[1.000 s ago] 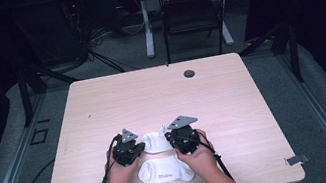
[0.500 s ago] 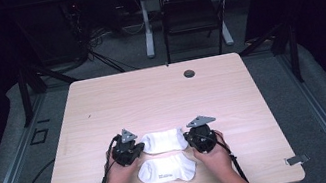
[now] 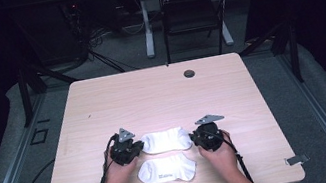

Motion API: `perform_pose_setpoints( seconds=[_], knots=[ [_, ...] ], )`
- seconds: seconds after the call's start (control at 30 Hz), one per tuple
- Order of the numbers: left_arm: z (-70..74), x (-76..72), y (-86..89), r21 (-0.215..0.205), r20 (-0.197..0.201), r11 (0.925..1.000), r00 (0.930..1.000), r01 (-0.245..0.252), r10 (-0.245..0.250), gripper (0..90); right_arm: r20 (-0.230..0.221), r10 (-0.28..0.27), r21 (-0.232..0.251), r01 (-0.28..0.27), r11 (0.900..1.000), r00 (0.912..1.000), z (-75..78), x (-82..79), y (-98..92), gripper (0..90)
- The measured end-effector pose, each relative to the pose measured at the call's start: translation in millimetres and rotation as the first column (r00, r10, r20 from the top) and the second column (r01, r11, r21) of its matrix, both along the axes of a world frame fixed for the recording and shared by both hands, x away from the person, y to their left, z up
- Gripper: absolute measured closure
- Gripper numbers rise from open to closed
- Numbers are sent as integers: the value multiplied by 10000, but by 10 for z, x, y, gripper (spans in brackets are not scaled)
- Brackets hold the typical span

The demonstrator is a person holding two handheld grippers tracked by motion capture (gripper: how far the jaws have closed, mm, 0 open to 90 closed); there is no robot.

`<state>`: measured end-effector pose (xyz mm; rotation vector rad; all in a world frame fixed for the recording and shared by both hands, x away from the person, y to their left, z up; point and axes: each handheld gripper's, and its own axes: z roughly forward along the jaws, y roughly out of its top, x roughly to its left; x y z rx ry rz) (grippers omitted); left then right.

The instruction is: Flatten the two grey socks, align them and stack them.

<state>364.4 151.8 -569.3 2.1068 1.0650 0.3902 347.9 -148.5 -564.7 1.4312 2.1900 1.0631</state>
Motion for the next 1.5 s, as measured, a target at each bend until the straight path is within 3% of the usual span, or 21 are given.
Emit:
perform_pose_setpoints(
  seconds=[0.07,0.3,0.37,0.47,0.7,0.77,1.13,1.5],
  knots=[
    [21,45,45,-339,26,9990,9996,-275,276,741,141,21,114,-23,9999,9999,30,-6,4,734],
    [-10,106,74,-314,46,9980,9985,-545,547,647,212,52,210,-57,9998,9998,4,13,36,692],
    [-26,124,63,-420,-192,9982,9989,-437,430,653,268,137,94,-140,9999,9995,-13,23,45,675],
    [-57,140,46,-108,-149,9987,9987,-489,487,655,276,187,76,-189,9998,9994,-28,29,57,658],
    [-90,168,58,-166,-456,9990,9981,-423,415,704,395,49,78,-52,10000,9992,-23,53,73,627],
    [-91,163,54,-184,-466,9991,9982,-376,367,731,196,126,160,-129,9998,9997,-29,70,84,627],
    [-105,148,26,-298,-413,9993,9989,-230,218,881,64,441,-127,-440,9989,9990,-93,97,179,847],
    [-66,136,36,-395,-440,9991,9989,-157,140,896,37,512,58,-512,9987,9987,-45,84,154,863]
  ],
)
